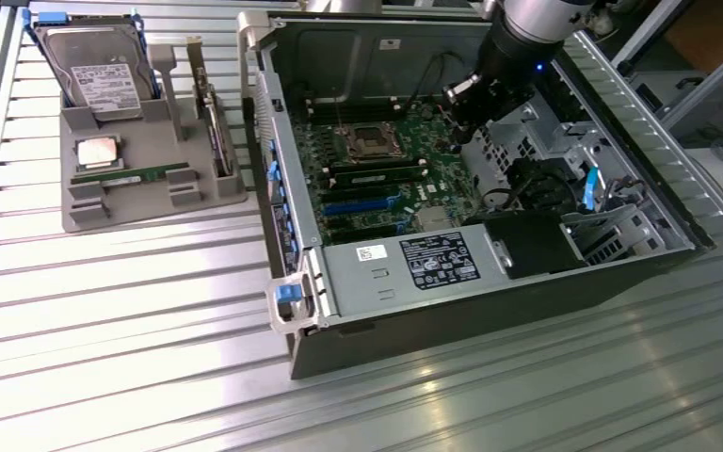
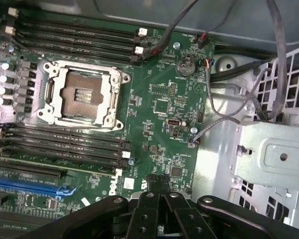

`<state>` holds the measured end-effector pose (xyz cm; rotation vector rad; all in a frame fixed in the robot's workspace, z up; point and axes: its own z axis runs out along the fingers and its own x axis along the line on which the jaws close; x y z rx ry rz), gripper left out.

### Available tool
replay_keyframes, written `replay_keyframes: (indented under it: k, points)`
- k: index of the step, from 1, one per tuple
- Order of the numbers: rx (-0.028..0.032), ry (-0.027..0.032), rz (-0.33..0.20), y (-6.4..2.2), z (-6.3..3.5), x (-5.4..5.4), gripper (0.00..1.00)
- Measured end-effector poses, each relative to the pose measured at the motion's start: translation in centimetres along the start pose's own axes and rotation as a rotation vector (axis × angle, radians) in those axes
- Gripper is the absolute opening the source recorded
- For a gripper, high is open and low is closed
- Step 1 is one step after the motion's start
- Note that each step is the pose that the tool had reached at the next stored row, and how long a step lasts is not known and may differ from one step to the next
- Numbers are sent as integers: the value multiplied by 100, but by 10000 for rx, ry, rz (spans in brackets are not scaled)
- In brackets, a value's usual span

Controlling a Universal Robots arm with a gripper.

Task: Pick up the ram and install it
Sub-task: 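Press down the ram until it locks into place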

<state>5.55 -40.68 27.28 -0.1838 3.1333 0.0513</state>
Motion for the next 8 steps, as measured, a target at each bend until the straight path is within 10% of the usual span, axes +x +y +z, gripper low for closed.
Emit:
replay_keyframes:
  k: [4, 8]
  points:
    - [4, -37, 1135, 0, 1, 0, 11]
    - [5, -39, 1194, 0, 1, 0, 11]
